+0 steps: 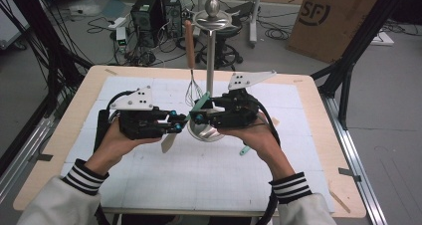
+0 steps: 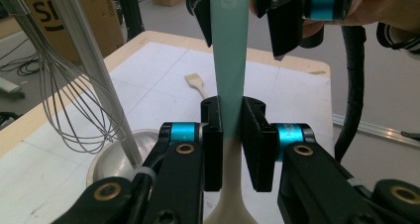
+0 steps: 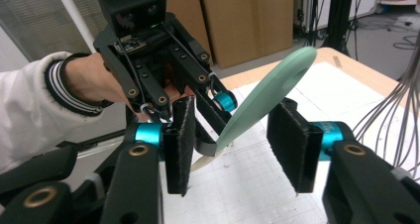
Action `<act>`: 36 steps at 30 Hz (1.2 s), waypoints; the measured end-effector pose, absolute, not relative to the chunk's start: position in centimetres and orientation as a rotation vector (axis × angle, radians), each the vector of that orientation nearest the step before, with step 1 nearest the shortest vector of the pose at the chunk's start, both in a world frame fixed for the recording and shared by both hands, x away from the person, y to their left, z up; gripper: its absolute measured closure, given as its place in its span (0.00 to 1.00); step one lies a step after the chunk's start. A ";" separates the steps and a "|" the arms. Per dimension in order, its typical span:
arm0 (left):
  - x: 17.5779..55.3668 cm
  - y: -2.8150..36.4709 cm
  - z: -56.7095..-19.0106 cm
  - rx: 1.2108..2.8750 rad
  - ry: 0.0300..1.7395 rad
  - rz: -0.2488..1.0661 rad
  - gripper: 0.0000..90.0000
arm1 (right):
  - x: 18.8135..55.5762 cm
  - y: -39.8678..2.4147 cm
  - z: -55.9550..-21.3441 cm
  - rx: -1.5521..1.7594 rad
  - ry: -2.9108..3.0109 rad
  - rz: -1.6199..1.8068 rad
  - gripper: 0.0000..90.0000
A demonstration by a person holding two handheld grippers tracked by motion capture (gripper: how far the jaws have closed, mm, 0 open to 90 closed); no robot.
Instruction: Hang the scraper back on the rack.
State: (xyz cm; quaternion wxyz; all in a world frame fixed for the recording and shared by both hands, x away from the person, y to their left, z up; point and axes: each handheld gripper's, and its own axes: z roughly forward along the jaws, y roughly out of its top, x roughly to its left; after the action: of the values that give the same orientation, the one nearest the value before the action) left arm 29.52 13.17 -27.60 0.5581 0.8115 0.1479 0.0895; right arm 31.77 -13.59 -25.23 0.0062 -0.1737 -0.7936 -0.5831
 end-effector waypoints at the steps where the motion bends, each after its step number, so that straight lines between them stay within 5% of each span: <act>1: 29.5 13.1 -27.6 1.913 0.349 0.212 0.88 | 31.8 -13.6 -25.2 -0.550 -2.485 -1.825 0.62; 21: 29.5 12.8 -27.7 1.921 0.341 0.215 0.89 | 31.9 -13.3 -25.2 -0.562 -2.473 -1.824 0.83; 23: 29.5 13.0 -27.7 1.896 0.354 0.232 1.00 | 31.9 -13.2 -25.1 -0.565 -2.478 -1.820 0.84; 26: 29.5 12.9 -27.6 1.898 0.347 0.228 1.00 | 31.9 -13.0 -25.2 -0.567 -2.480 -1.804 0.90; 36: 29.7 13.1 -27.7 1.919 0.351 0.212 1.00 | 32.3 -13.0 -25.2 -0.537 -2.491 -1.780 0.91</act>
State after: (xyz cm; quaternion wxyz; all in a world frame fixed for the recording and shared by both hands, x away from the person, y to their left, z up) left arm 29.66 13.09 -27.71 0.5559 0.8129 0.1485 0.0897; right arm 32.27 -12.96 -25.19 0.0165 -0.1727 -0.8014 -0.5725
